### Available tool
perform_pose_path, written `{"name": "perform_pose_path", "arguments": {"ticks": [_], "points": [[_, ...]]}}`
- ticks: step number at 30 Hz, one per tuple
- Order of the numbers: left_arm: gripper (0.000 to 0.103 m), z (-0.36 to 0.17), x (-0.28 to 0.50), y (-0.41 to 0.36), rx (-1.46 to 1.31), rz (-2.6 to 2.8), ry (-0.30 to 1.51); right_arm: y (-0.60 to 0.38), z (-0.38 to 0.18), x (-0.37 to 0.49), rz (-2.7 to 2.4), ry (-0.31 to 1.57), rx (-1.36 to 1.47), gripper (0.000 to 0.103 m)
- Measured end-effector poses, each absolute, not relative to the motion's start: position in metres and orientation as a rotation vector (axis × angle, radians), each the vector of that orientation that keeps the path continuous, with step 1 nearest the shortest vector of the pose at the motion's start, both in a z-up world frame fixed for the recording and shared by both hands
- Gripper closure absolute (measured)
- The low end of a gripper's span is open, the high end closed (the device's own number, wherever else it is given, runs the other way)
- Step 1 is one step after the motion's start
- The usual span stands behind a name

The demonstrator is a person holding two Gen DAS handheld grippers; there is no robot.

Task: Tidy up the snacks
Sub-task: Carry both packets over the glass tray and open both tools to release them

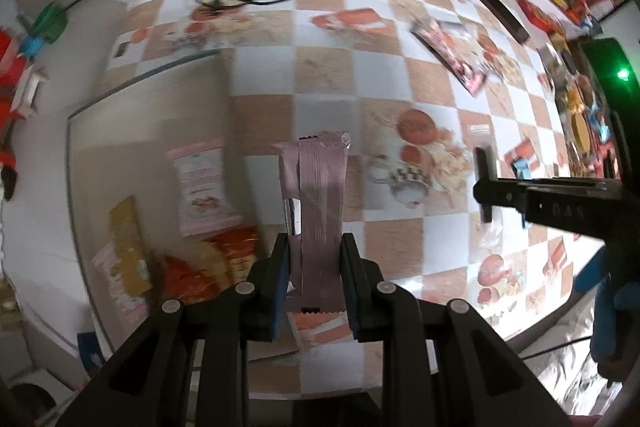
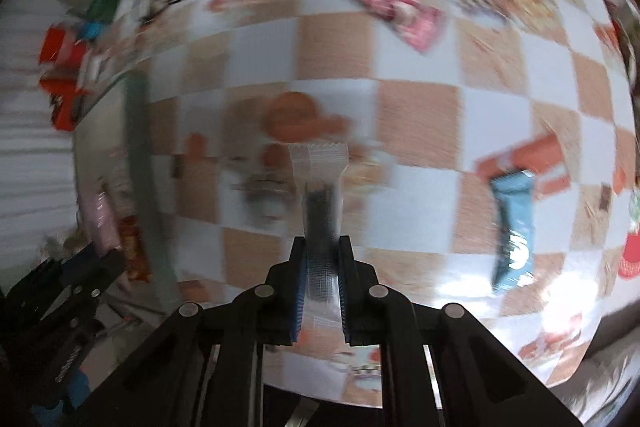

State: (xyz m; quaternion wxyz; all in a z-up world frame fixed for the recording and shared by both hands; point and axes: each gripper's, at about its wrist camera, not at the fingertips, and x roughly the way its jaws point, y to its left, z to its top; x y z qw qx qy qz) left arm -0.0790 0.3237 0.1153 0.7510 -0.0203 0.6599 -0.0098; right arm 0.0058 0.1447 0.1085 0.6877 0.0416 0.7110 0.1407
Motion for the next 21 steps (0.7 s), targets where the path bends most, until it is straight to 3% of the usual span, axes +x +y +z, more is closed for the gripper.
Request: {"name": "perform_pose_path", "arguments": {"ticks": [12,21], "points": [[0.077,0.112,-0.098,0.405,-0.114,0.141,1.45,0.294,0.123,-0.008,0.567,1.557,-0.06,0.088],[0.076,0.086,-0.104,0.437,-0.131,0.177,1.505,0.37,0.1,-0.007,0.643,1.599,-0.116,0.088]]}}
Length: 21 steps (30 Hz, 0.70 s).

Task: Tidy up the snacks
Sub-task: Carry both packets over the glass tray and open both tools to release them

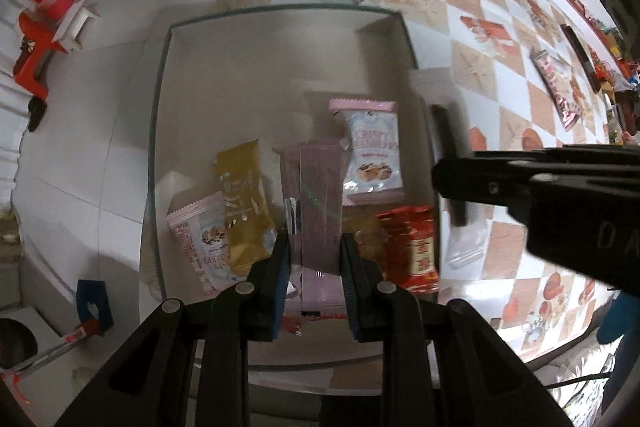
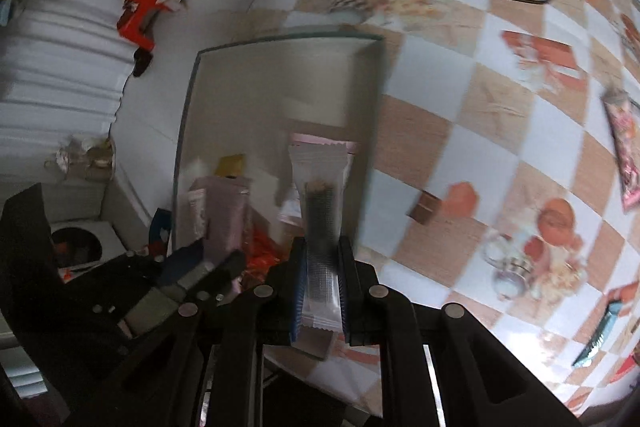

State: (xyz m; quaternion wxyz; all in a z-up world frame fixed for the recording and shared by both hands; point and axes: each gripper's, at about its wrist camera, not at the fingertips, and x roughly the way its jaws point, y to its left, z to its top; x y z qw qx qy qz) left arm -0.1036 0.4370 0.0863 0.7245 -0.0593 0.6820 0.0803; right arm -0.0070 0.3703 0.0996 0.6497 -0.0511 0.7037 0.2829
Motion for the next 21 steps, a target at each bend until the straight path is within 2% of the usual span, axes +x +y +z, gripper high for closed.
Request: {"name": "perform_pose_path", "arguments": {"ticks": [3,5,6,7,9,11,12,16,18,19,21], "points": [[0.073,0.081,-0.106,0.439,-0.126,0.168,1.512,0.381,0.089,-0.009,0.651,1.629,-0.124,0.088],[0.057,0.08,-0.107,0.438,-0.13,0.158,1.513,0.387,0.083,-0.011,0.644,1.642,-0.143,0.088],[0.036,0.08,-0.108,0.438,-0.133,0.157,1.506,0.388,0.082,-0.012,0.642,1.648,-0.147,0.088],[0.021,0.083,-0.11,0.438,-0.13,0.167,1.485,0.392,0.078,-0.011,0.638,1.655,-0.151,0.087],[0.018,0.087,-0.112,0.438,-0.122,0.182,1.454,0.395,0.076,-0.012,0.627,1.664,-0.157,0.074],[0.018,0.087,-0.111,0.438,-0.127,0.181,1.473,0.396,0.078,-0.013,0.615,1.644,-0.168,0.038],[0.017,0.085,-0.111,0.438,-0.127,0.188,1.485,0.395,0.08,-0.014,0.609,1.632,-0.174,0.034],[0.014,0.087,-0.11,0.439,-0.101,0.209,1.471,0.393,0.084,-0.015,0.59,1.63,-0.184,0.033],[0.013,0.094,-0.111,0.442,-0.121,0.222,1.442,0.391,0.088,-0.016,0.568,1.609,-0.204,0.019],[0.013,0.096,-0.111,0.444,-0.123,0.231,1.439,0.389,0.09,-0.016,0.553,1.593,-0.22,0.004],[0.013,0.099,-0.11,0.447,-0.129,0.258,1.458,0.386,0.095,-0.017,0.545,1.565,-0.236,0.0]]}}
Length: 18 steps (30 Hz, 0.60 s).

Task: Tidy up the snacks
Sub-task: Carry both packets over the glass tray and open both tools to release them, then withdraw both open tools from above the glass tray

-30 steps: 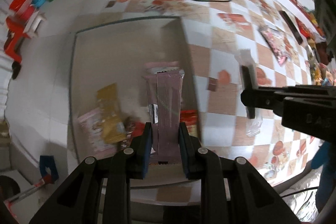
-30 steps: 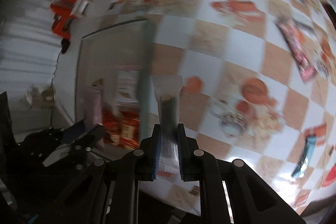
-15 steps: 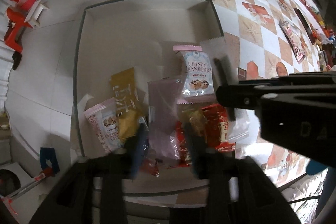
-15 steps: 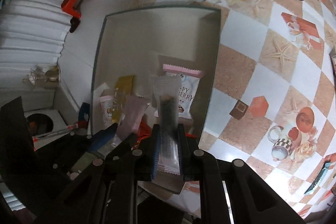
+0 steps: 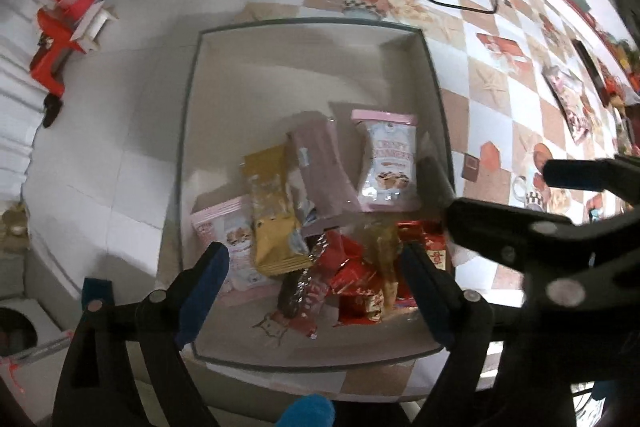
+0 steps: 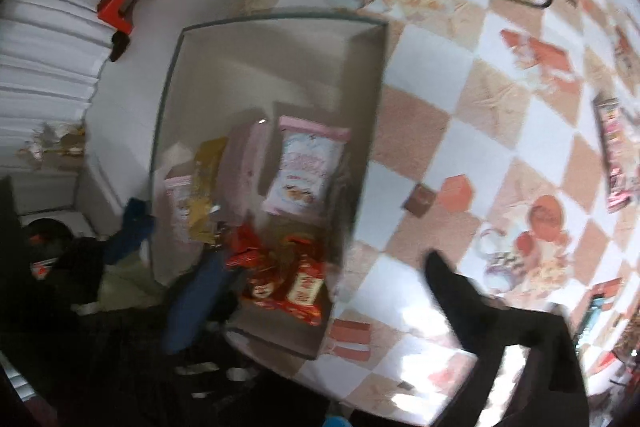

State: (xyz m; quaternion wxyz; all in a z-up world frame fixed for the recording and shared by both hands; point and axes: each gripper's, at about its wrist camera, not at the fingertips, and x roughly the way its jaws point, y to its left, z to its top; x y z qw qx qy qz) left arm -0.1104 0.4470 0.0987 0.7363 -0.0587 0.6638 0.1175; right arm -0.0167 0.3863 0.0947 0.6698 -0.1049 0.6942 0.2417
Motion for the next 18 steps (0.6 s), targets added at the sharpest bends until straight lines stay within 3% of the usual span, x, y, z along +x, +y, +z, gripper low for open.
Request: {"name": "perform_pose_path", "arguments": {"ticks": [18], "points": [[0.013,0.098,-0.127,0.458,-0.157,0.316,1.508,0.398,0.118,-0.031,0.562,1.46,-0.38,0.0]]}}
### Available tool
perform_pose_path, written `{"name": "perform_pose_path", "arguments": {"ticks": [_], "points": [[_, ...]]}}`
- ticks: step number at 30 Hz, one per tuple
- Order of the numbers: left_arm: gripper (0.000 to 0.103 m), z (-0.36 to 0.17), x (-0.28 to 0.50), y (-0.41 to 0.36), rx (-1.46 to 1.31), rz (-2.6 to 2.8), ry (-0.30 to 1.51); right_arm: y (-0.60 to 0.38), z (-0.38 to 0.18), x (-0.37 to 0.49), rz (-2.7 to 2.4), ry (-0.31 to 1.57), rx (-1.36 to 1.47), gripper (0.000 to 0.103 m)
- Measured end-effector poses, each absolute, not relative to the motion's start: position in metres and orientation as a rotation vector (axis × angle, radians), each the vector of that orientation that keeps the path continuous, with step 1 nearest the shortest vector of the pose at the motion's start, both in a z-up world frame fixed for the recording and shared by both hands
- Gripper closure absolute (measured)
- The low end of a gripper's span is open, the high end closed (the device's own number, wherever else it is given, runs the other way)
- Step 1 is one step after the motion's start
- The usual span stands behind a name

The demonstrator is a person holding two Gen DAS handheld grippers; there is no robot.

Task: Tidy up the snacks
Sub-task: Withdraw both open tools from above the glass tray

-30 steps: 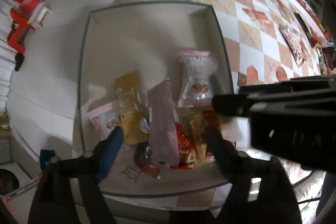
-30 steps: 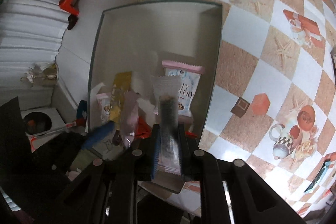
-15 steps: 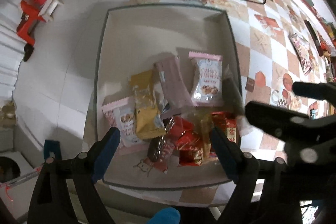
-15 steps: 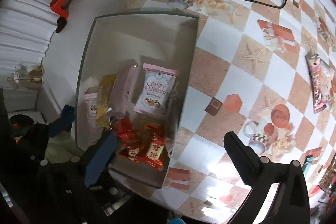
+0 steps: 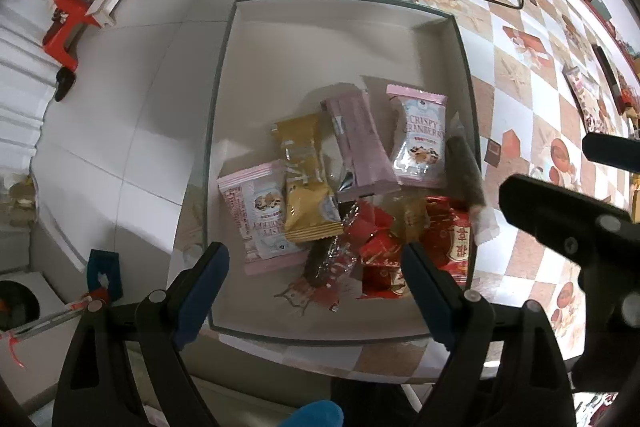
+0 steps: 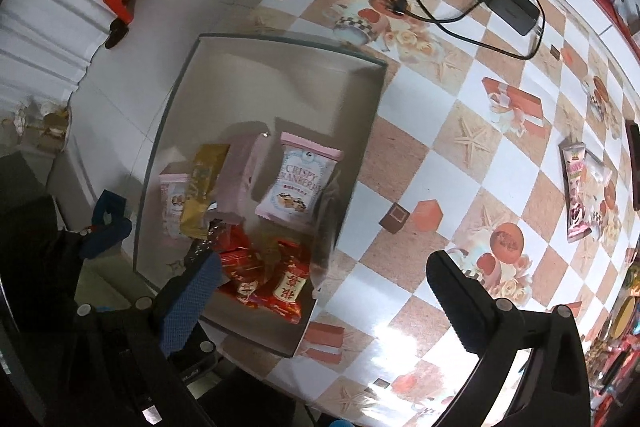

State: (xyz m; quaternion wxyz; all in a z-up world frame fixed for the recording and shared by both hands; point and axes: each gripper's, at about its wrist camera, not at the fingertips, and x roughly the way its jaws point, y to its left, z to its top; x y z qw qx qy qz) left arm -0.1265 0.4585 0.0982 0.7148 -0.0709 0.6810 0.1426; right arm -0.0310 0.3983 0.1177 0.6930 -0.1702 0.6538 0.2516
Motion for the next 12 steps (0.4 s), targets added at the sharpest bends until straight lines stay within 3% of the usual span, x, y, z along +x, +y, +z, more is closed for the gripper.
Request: {"name": "perform_pose_path", "arguments": {"ticks": [12], "points": [[0.012,0.109,-0.129,0.457,-0.105,0.315,1.432,0.4,0.118,-0.034,0.567,1.47,-0.402,0.0]]}}
